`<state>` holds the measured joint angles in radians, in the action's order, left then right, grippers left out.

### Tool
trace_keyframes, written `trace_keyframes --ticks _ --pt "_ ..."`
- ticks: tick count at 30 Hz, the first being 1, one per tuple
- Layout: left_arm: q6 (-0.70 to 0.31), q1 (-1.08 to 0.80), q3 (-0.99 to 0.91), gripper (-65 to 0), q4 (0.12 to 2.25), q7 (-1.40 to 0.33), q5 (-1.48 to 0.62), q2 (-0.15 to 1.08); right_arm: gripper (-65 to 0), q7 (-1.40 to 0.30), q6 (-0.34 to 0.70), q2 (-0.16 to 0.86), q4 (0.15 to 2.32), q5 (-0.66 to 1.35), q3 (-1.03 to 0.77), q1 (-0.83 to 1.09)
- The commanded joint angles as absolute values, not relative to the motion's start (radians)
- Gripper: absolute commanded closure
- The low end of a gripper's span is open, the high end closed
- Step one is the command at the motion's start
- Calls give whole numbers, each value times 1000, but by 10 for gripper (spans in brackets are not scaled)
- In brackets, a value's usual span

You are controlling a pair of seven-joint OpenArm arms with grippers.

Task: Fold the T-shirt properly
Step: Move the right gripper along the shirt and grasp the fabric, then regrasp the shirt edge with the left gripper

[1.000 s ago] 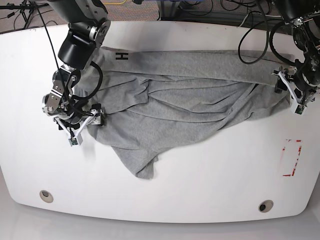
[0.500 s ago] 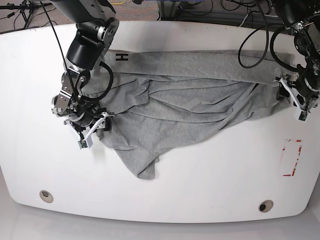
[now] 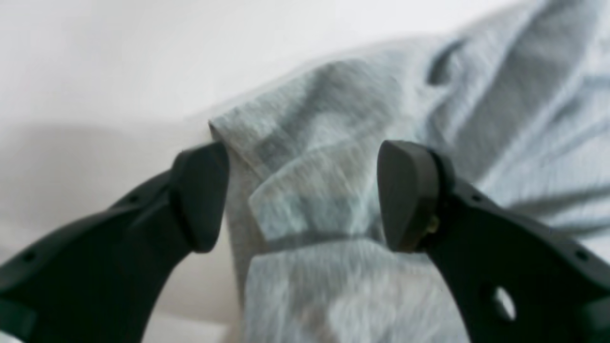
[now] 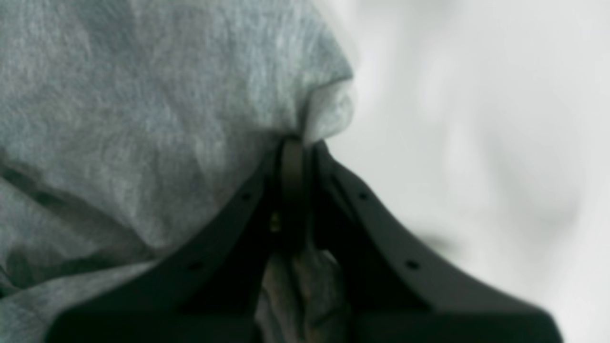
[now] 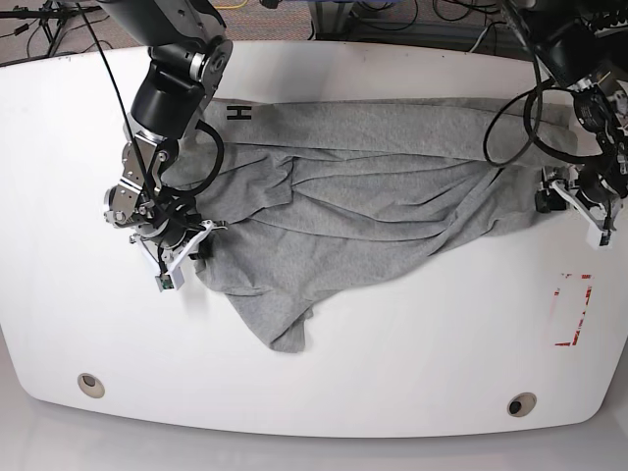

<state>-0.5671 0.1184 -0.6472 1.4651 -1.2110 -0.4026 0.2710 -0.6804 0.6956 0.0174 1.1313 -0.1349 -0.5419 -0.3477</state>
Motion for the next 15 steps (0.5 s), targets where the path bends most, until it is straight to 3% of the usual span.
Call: trace_keyframes --ticks 1,15 --pt "-552 150 -650 -460 1422 -1194 -420 289 -6 -676 698 25 1142 -136 -539 -369" --pt "-572 162 -648 -460 1287 -1191 -414 289 -6 -676 698 25 1142 -136 -539 -367"
